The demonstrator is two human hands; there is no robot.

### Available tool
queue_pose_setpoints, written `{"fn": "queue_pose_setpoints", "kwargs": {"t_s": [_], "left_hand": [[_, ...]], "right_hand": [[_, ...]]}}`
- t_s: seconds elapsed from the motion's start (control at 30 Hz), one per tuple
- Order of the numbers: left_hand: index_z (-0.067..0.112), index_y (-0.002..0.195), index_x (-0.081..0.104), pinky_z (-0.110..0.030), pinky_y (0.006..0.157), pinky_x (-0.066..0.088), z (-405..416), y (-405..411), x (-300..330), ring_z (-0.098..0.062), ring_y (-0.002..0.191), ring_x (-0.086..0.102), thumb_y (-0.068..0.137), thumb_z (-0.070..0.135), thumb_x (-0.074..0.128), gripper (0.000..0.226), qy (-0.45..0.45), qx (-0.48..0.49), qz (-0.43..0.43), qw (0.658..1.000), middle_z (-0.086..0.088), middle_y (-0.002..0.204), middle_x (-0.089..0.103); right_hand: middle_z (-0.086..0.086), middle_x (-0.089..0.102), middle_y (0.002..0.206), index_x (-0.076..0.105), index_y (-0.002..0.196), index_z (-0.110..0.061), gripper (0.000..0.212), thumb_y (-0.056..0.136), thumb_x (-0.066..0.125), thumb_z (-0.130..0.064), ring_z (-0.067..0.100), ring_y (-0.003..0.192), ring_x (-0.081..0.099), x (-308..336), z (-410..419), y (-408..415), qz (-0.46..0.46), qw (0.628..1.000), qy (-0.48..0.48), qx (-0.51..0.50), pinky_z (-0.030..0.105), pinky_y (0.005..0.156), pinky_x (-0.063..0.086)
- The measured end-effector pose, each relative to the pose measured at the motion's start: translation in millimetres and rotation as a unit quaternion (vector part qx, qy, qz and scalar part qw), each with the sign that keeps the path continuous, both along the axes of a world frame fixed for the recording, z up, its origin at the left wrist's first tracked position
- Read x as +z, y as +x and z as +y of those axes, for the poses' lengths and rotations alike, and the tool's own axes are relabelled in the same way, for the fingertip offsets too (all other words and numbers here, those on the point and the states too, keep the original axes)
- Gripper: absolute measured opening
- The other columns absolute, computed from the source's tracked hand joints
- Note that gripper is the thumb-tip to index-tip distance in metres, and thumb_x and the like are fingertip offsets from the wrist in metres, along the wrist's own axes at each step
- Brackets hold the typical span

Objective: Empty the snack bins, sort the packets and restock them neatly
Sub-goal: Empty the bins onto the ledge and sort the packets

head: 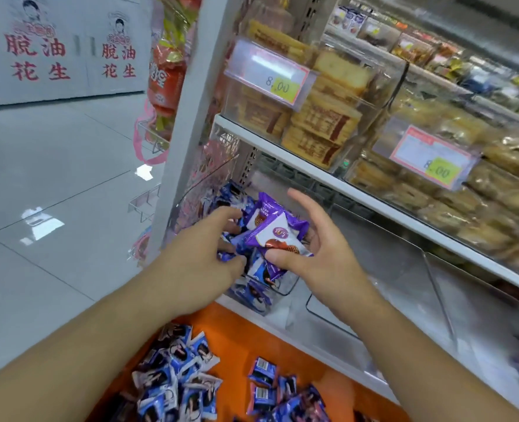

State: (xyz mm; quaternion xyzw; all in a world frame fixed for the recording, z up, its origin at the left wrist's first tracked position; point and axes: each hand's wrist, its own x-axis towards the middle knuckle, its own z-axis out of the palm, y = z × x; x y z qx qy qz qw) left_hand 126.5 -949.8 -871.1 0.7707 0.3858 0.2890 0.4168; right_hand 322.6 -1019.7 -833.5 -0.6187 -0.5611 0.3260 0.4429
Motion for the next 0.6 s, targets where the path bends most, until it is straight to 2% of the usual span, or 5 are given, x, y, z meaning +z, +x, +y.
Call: {"fn": "queue_pose_setpoints", "kwargs": {"t_s": [0.1, 0.23, 0.33, 0.47, 0.6], "left_hand": [[0.049, 0.142, 0.042, -0.007, 0.08, 0.052, -31.4, 17.7, 8.9, 0.016, 0.11, 0.057, 0.096, 0.022, 0.071, 0.061, -0.028, -0.082, -0.037, 0.996, 0.034, 0.127, 0.053], [0.051, 0.144, 0.04, -0.023, 0.094, 0.053, -75.9, 45.0, 9.1, 0.013, 0.115, 0.056, 0.098, 0.02, 0.069, 0.062, -0.059, -0.19, 0.015, 0.98, 0.031, 0.133, 0.054], [0.046, 0.138, 0.046, -0.028, 0.093, 0.053, -113.2, 71.7, 5.8, 0.006, 0.111, 0.059, 0.097, 0.017, 0.069, 0.056, -0.055, -0.248, 0.057, 0.966, 0.025, 0.126, 0.057], [0.045, 0.128, 0.054, -0.033, 0.097, 0.054, -155.6, 103.5, -1.7, 0.003, 0.106, 0.063, 0.094, 0.017, 0.072, 0.047, -0.037, -0.287, 0.08, 0.954, 0.026, 0.113, 0.062], [0.042, 0.124, 0.057, -0.029, 0.095, 0.054, -191.4, 126.6, -15.1, 0.0, 0.107, 0.064, 0.093, 0.012, 0.073, 0.046, -0.021, -0.309, 0.101, 0.945, 0.029, 0.113, 0.064]], "right_hand": [[-0.02, 0.073, 0.106, 0.061, 0.125, -0.037, 0.058, 0.08, 0.089, -0.012, 0.006, 0.1, 0.073, 0.5, -50.7, 13.7, -0.01, 0.998, -0.025, -0.056, 0.025, 0.075, 0.062], [-0.004, 0.079, 0.103, 0.066, 0.119, -0.029, 0.051, 0.077, 0.091, -0.015, 0.012, 0.093, 0.076, -1.7, -132.5, 53.4, -0.009, 0.988, -0.056, -0.141, 0.028, 0.077, 0.062], [-0.01, 0.078, 0.105, 0.068, 0.109, -0.04, 0.05, 0.073, 0.095, -0.017, 0.009, 0.097, 0.074, -14.9, -209.4, 95.6, -0.03, 0.974, -0.114, -0.194, 0.026, 0.086, 0.06], [-0.016, 0.074, 0.113, 0.07, 0.114, -0.048, 0.062, 0.058, 0.097, -0.044, 0.004, 0.104, 0.069, -44.6, -308.4, 160.5, -0.12, 0.933, -0.226, -0.252, 0.028, 0.093, 0.055], [-0.015, 0.065, 0.131, 0.058, 0.14, -0.031, 0.076, 0.072, 0.094, -0.037, -0.006, 0.106, 0.065, -70.1, -380.4, 217.1, -0.189, 0.878, -0.341, -0.278, 0.01, 0.087, 0.049]]}}
